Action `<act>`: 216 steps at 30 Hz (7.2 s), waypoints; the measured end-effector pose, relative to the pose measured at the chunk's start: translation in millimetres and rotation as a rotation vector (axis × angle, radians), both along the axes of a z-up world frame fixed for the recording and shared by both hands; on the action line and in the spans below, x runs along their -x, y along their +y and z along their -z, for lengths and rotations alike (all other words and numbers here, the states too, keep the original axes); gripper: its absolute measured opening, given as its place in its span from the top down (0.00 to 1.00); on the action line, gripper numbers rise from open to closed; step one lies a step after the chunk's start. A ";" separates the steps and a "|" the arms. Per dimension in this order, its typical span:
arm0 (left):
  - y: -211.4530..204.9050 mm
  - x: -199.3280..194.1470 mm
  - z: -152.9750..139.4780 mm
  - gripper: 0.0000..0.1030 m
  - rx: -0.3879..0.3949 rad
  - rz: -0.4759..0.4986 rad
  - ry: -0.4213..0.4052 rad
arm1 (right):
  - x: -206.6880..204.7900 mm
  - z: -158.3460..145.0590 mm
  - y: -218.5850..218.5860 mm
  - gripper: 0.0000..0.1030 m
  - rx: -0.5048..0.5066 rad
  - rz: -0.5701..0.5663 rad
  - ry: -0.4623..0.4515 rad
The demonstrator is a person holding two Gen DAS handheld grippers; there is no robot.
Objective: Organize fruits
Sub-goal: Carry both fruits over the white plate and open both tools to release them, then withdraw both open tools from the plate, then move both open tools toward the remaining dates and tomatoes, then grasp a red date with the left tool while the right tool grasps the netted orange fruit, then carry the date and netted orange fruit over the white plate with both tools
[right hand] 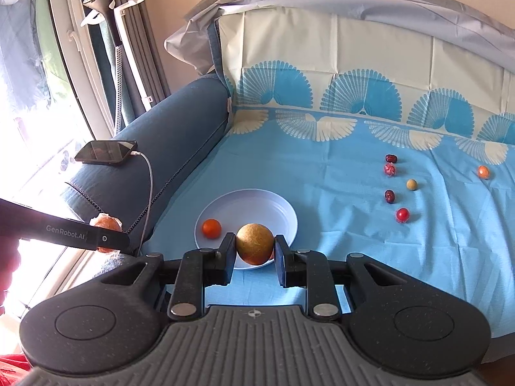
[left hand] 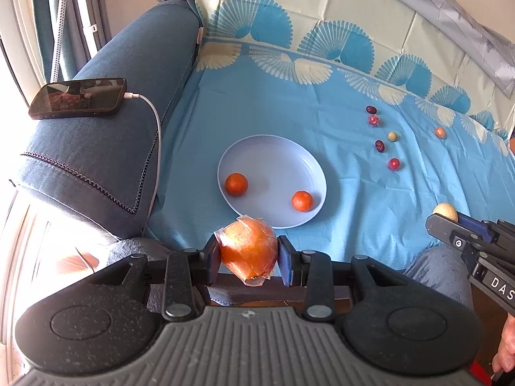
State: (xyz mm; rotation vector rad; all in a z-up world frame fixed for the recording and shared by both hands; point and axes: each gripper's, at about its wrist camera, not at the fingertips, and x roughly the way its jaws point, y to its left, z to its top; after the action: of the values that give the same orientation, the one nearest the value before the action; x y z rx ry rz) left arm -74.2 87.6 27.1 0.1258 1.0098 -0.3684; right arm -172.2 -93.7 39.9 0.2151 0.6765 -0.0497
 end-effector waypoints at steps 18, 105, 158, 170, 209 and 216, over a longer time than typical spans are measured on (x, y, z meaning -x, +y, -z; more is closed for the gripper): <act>-17.1 -44.6 12.7 0.61 -0.028 -0.007 0.026 | -40.0 20.3 -12.2 0.74 -0.031 -0.010 0.033; -38.1 25.3 24.4 0.00 -0.213 0.044 -0.052 | 17.2 20.1 1.9 0.01 0.060 0.024 0.025; -333.1 -165.3 121.4 0.00 -0.253 0.295 0.023 | -64.8 118.3 -286.0 0.01 0.073 0.602 0.034; -436.5 -220.3 203.3 0.00 -0.242 0.356 0.108 | -181.3 206.1 -495.1 0.01 0.095 0.830 0.075; -276.1 -104.6 22.3 0.87 -0.019 0.312 -0.156 | -76.6 59.5 -288.6 0.59 0.129 0.485 -0.209; -222.1 -97.2 30.4 0.87 0.004 0.287 -0.168 | -62.1 56.1 -197.2 0.59 0.085 0.351 -0.161</act>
State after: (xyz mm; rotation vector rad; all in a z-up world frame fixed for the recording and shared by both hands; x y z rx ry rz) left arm 22.9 -134.5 -3.4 0.2953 0.8257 -0.6114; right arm -110.0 -290.9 -16.2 0.2517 0.4687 -0.3930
